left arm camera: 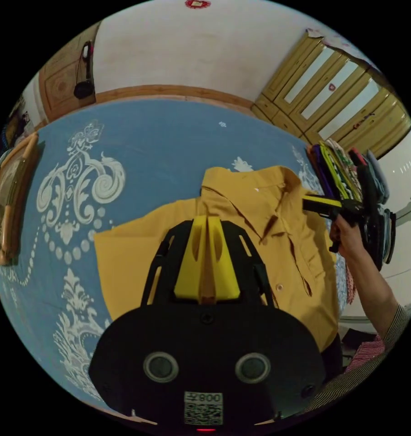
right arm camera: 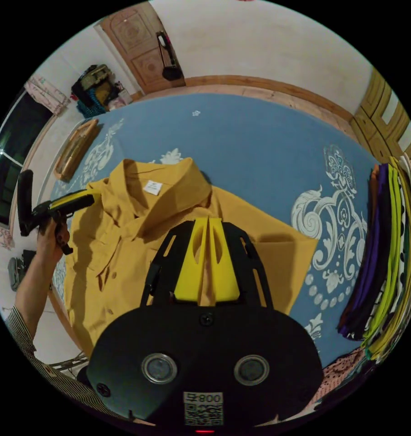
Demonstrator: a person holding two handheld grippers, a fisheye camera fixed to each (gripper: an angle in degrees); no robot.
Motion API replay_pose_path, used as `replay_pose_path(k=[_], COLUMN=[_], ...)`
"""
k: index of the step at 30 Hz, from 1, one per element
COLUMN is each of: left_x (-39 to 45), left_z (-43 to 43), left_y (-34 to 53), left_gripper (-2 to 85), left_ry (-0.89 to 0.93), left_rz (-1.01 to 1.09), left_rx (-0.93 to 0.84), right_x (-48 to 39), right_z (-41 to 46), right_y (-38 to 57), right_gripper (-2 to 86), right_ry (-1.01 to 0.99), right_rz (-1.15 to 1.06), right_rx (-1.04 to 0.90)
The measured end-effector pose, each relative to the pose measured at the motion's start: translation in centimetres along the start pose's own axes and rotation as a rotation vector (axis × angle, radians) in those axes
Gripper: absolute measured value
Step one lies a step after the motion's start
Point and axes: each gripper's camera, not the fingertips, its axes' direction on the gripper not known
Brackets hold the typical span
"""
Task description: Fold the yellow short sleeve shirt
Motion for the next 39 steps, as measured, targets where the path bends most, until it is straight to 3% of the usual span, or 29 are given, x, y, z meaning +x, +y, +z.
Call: replay_pose_path(k=[10,15,19,29,39], left_x=[0.2,0.9,2.1,2.3,-0.8], left_z=[0.6,-1.3,-1.2,-0.4,-6.4], left_y=[0.3,3.9,6.6,10.3,19.8], left_gripper=[0.2,0.3,0.3,0.2,0.3], left_ry=[-0.101,-0.022,0.169,0.080,0.136], left_rz=[0.011,0.047,0.087,0.134,0.111], left_rx=[0.008,0.100,0.087,-0.030,0.055], right_x=[4.9,6.0,5.7,7.1,12.1], right_z=[0.5,-1.1,-0.5,2.1,0.4], right_y=[3.6,7.4,10.3,14.6,24.7], right_gripper=[0.2,0.1,0.2,0.2,0.2], right_ry=[-0.035,-0.096,-0.181,-0.188,-0.248], right_rz=[0.032,-0.007,-0.084,-0.101,-0.050], right_rx=[0.031,0.098,0.058,0.007,0.063])
